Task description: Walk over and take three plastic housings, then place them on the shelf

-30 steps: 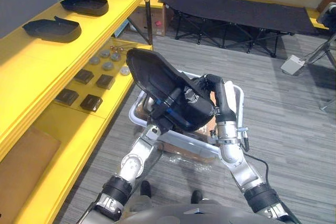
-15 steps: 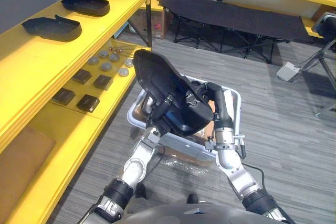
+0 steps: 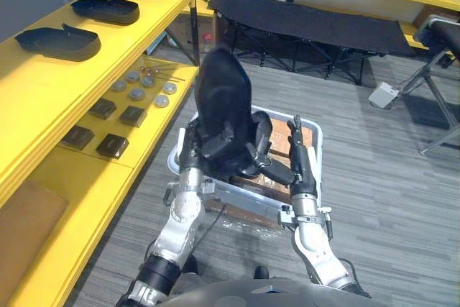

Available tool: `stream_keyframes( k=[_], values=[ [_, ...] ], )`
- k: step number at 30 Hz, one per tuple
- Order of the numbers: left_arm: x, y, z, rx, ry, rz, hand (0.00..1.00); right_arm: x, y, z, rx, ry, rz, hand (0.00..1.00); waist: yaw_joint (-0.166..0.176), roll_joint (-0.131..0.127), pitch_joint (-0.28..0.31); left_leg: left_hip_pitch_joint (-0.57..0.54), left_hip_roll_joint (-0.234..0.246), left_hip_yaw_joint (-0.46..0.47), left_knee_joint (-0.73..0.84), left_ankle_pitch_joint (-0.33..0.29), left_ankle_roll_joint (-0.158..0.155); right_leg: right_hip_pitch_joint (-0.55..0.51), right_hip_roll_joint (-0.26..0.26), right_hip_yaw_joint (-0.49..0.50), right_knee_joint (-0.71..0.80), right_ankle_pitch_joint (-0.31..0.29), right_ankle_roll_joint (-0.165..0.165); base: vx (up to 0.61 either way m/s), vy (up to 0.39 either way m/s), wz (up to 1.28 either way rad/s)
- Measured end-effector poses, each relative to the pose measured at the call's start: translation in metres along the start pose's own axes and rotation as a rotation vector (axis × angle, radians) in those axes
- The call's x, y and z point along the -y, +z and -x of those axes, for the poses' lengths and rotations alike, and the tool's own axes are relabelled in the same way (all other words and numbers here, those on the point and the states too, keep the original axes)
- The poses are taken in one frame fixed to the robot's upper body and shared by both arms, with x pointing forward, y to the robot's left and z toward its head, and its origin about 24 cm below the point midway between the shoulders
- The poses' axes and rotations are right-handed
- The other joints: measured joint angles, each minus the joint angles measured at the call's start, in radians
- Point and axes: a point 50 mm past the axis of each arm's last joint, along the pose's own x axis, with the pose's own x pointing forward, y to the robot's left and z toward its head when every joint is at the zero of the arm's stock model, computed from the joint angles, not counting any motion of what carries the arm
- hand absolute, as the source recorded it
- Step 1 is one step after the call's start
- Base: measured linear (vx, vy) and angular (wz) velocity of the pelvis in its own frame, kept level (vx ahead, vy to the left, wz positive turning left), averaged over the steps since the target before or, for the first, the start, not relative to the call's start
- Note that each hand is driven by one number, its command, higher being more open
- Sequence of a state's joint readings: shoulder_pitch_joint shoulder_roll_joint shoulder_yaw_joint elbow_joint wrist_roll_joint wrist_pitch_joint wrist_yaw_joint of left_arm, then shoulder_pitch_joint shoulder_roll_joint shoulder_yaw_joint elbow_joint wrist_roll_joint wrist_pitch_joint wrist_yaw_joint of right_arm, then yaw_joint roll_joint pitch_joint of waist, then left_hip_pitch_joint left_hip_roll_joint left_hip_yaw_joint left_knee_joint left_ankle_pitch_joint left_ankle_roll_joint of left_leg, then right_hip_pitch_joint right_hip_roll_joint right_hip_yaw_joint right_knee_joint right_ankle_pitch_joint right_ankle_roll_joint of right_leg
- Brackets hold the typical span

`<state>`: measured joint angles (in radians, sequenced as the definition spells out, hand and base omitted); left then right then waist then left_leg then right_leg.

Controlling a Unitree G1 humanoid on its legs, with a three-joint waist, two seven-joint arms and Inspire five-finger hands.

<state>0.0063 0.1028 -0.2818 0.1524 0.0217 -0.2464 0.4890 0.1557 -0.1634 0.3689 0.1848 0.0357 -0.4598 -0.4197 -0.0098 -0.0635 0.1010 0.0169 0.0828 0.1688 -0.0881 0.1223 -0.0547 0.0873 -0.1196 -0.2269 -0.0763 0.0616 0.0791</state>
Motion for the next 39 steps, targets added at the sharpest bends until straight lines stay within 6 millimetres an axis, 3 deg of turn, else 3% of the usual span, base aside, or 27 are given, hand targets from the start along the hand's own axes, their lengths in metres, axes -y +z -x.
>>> stream_keyframes(
  k=[7,13,18,22,26,31,32,39],
  values=[
    [-0.038,-0.004,-0.003,0.002,0.243,-0.054,0.00,0.011,-0.007,0.005,-0.069,0.016,-0.136,1.00,0.003,0.010,-0.006,-0.002,-0.001,0.015,0.001,-0.008,-0.001,-0.010,-0.001,0.013,0.001,-0.001,-0.001,0.00,-0.002,-0.05],
    [-0.064,-0.015,0.016,-0.046,0.306,-0.035,0.00,0.043,-0.022,0.022,-0.164,-0.074,-0.100,1.00,-0.004,0.022,-0.009,-0.006,-0.001,0.022,0.003,-0.008,-0.001,-0.019,-0.001,0.018,0.005,-0.003,0.001,0.01,-0.001,-0.01],
    [-0.083,-0.028,0.033,-0.123,0.360,0.013,0.00,0.063,-0.043,0.043,-0.285,-0.133,-0.091,1.00,-0.023,0.051,-0.014,-0.004,0.003,0.043,0.003,-0.009,-0.003,-0.034,-0.001,0.042,0.024,-0.007,0.001,-0.02,-0.005,-0.13],
    [-0.087,-0.025,0.036,-0.111,0.351,0.077,0.00,0.064,-0.049,0.048,-0.320,-0.134,-0.082,1.00,-0.021,0.053,-0.015,0.000,0.004,0.041,0.000,-0.020,-0.013,-0.036,0.000,0.037,0.025,-0.017,-0.006,-0.05,0.000,-0.01],
    [-0.096,-0.009,0.043,-0.038,0.358,0.151,0.00,0.065,-0.049,0.048,-0.319,-0.151,-0.076,1.00,-0.016,0.058,-0.018,-0.011,-0.003,0.019,0.000,-0.025,-0.008,-0.034,-0.005,0.006,0.024,-0.017,-0.006,-0.02,0.007,0.15],
    [-0.106,0.011,0.045,0.047,0.405,0.180,0.00,0.062,-0.050,0.042,-0.311,-0.132,-0.022,1.00,0.015,0.082,-0.036,-0.037,-0.020,-0.048,0.003,-0.005,-0.005,-0.019,-0.015,-0.073,0.020,-0.021,-0.007,0.02,0.000,0.41],
    [-0.108,0.013,0.045,0.060,0.420,0.184,0.00,0.059,-0.052,0.036,-0.307,-0.109,0.001,1.00,0.035,0.088,-0.041,-0.043,-0.020,-0.071,0.003,0.004,0.003,-0.012,-0.016,-0.097,0.020,-0.021,0.000,0.02,-0.004,0.50],
    [-0.132,0.018,0.063,0.069,0.547,0.213,0.00,0.034,-0.049,0.014,-0.272,0.009,0.026,1.00,0.118,0.079,-0.048,-0.058,-0.038,-0.171,0.004,0.015,0.003,0.040,-0.017,-0.209,-0.006,-0.038,0.006,0.01,-0.019,0.44]
  ],
)
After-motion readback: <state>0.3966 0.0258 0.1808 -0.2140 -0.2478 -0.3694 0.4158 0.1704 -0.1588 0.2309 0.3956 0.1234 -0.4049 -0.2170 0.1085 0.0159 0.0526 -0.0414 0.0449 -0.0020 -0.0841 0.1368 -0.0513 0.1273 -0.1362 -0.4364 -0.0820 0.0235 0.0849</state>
